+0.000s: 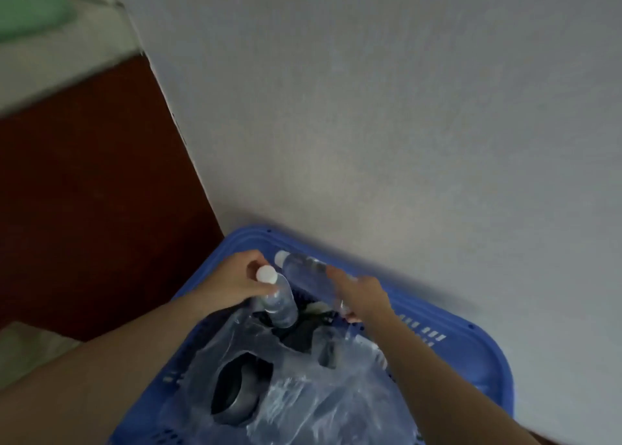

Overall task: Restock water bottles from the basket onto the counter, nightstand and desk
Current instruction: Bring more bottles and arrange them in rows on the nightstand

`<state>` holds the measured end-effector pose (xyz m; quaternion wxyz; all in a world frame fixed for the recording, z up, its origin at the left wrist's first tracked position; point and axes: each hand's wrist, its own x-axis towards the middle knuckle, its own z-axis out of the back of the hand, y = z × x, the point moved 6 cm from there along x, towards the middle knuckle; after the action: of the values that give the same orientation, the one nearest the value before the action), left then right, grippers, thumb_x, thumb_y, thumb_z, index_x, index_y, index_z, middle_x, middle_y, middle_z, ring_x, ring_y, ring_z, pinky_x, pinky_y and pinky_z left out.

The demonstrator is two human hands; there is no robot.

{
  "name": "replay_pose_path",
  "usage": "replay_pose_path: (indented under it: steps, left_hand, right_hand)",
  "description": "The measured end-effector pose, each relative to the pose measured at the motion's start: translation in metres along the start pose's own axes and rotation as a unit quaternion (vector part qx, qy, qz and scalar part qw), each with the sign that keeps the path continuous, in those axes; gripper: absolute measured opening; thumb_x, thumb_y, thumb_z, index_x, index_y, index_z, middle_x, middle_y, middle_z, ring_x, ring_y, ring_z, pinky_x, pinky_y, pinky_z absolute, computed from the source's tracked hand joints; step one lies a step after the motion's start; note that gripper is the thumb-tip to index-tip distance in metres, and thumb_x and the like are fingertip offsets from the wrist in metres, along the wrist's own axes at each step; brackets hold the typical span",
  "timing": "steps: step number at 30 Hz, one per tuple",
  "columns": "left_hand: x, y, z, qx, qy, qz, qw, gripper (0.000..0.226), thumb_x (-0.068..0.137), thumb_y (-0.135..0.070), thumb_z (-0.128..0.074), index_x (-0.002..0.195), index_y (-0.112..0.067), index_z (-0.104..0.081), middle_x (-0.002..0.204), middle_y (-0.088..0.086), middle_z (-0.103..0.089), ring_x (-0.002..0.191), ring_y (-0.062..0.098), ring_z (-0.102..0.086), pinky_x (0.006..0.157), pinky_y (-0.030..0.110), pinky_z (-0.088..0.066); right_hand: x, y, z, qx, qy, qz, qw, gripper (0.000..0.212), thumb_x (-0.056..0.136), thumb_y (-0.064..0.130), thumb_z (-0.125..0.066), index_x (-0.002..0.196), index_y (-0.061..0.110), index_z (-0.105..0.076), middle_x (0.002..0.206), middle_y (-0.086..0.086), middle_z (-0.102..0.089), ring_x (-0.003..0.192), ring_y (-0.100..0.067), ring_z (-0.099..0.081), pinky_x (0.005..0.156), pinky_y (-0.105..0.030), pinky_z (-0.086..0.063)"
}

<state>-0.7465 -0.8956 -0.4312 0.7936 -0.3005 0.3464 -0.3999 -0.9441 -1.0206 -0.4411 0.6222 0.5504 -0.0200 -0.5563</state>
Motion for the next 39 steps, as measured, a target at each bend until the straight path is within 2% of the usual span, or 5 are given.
replay_pose_path:
  steps: [5, 13, 24, 32, 39]
  left_hand:
    - [-0.022, -0.060, 0.073, -0.227, -0.134, -0.049, 0.963, 0.029, 0.071, -0.031, -0.081, 0.092, -0.014, -0.072, 0.084, -0.004, -0.074, 0.077, 0.005, -0.069, 0.063, 0.015, -0.051]
    - [-0.056, -0.188, 0.127, -0.430, -0.096, -0.163, 0.883, 0.035, 0.080, -0.049, -0.064, 0.101, -0.021, -0.065, 0.103, 0.001, -0.074, 0.083, 0.015, -0.070, 0.070, 0.033, -0.054]
    - [-0.145, -0.330, 0.086, -0.518, 0.164, -0.197, 0.816, 0.039, 0.078, -0.053, -0.064, 0.068, -0.015, -0.070, 0.071, 0.005, -0.068, 0.071, 0.022, -0.068, 0.079, 0.044, -0.057]
    - [-0.241, -0.427, -0.020, -0.388, 0.314, -0.286, 0.818, 0.040, 0.092, -0.051, -0.055, 0.087, -0.012, -0.061, 0.079, 0.008, -0.067, 0.073, 0.024, -0.067, 0.070, 0.036, -0.052]
    - [-0.352, -0.477, -0.130, -0.325, 0.455, -0.319, 0.765, 0.035, 0.096, -0.044, -0.054, 0.092, -0.010, -0.058, 0.079, 0.012, -0.066, 0.073, 0.025, -0.065, 0.061, 0.035, -0.054]
  right_hand:
    - [-0.052, 0.048, 0.015, 0.353, 0.093, -0.006, 0.931, 0.030, 0.083, 0.033, -0.072, 0.081, 0.004, -0.062, 0.061, -0.012, -0.057, 0.051, -0.020, -0.056, 0.049, -0.028, -0.050]
    - [-0.171, 0.140, 0.058, 0.396, 0.264, 0.171, 0.863, 0.047, 0.073, 0.015, -0.075, 0.116, 0.004, -0.060, 0.090, -0.012, -0.064, 0.086, -0.030, -0.060, 0.085, -0.037, -0.054]
    - [-0.307, 0.125, 0.138, 0.365, -0.038, 0.304, 0.879, 0.062, 0.081, 0.026, -0.070, 0.137, 0.019, -0.044, 0.103, -0.013, -0.062, 0.088, -0.029, -0.064, 0.076, -0.038, -0.055]
    - [-0.428, 0.033, 0.195, 0.404, -0.217, 0.280, 0.843, 0.036, 0.082, 0.018, -0.066, 0.117, 0.014, -0.059, 0.096, -0.013, -0.070, 0.086, -0.033, -0.072, 0.074, -0.046, -0.058]
    - [-0.551, -0.069, 0.229, 0.410, -0.395, 0.238, 0.787, 0.063, 0.055, 0.035, -0.077, 0.113, 0.014, -0.063, 0.093, -0.009, -0.070, 0.079, -0.029, -0.071, 0.069, -0.043, -0.058]
